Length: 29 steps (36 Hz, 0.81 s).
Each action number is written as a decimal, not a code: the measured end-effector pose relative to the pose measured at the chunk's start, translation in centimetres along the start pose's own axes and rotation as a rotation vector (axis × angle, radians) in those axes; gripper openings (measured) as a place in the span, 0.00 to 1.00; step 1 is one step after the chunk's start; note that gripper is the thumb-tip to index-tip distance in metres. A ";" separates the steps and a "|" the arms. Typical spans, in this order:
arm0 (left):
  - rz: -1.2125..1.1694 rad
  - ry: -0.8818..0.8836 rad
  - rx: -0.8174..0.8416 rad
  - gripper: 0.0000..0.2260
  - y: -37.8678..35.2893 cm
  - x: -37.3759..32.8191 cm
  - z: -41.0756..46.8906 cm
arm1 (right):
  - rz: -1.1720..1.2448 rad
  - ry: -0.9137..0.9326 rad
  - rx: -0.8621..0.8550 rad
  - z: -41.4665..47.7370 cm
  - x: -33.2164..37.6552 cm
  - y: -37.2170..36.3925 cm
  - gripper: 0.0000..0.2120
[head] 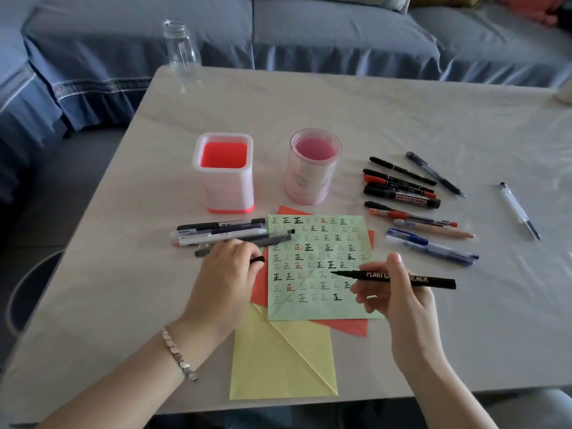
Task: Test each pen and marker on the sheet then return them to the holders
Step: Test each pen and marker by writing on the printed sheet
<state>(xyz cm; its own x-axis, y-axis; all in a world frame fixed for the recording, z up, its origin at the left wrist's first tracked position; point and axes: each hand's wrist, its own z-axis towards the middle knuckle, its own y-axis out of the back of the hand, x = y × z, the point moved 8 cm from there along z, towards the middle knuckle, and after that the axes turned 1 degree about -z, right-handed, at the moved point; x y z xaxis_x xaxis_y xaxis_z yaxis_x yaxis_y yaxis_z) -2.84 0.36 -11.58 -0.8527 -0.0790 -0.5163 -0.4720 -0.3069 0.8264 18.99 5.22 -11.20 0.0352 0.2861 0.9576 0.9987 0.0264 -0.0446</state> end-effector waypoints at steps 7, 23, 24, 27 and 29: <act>-0.769 0.260 0.157 0.04 0.2 -3.5 -0.6 | 0.129 0.057 0.011 -1.1 2.9 -1.0 0.16; -0.826 0.197 0.234 0.07 0.3 -6.5 -1.4 | -0.013 0.142 0.016 -1.6 3.5 -1.0 0.16; -0.842 0.205 0.246 0.08 0.2 -6.7 -1.4 | -0.020 0.147 0.027 -1.6 3.5 -1.1 0.16; -0.932 0.242 0.276 0.09 -0.1 -7.2 -1.5 | -0.044 0.168 0.048 -1.8 3.6 -1.3 0.16; -0.956 0.255 0.276 0.08 0.0 -7.3 -1.4 | -0.061 0.177 0.046 -1.7 3.6 -1.3 0.16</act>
<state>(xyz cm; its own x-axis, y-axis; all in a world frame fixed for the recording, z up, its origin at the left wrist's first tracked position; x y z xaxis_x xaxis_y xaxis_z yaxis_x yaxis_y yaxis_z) 3.72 -0.40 -8.08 -0.0353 -0.1249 -0.9915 -0.9914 -0.1209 0.0505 17.92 4.56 -7.17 -0.0152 0.1101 0.9938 0.9965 0.0839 0.0059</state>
